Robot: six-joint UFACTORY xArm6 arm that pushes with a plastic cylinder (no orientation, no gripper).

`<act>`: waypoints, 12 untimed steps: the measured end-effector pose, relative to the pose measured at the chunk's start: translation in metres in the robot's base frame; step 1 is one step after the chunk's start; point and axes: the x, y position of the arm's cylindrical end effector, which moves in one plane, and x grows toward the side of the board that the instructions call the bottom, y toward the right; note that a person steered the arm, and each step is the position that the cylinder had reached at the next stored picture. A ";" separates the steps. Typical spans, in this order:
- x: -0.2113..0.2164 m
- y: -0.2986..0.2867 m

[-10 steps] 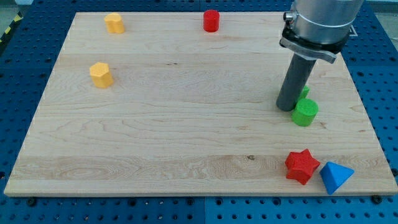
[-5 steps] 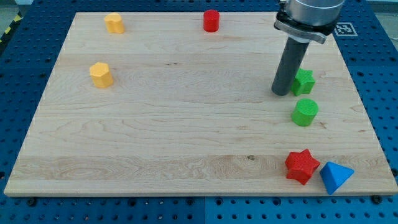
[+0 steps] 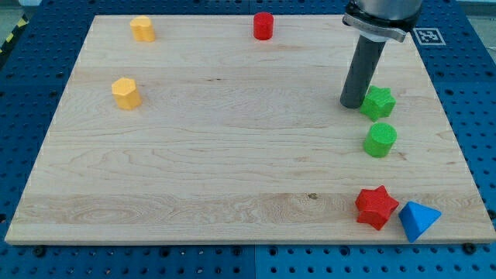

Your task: Separate the green blocks

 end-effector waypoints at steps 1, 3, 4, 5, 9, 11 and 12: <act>0.005 0.009; 0.031 0.007; 0.042 0.016; 0.042 0.040; 0.042 0.072; 0.040 0.023; 0.026 0.021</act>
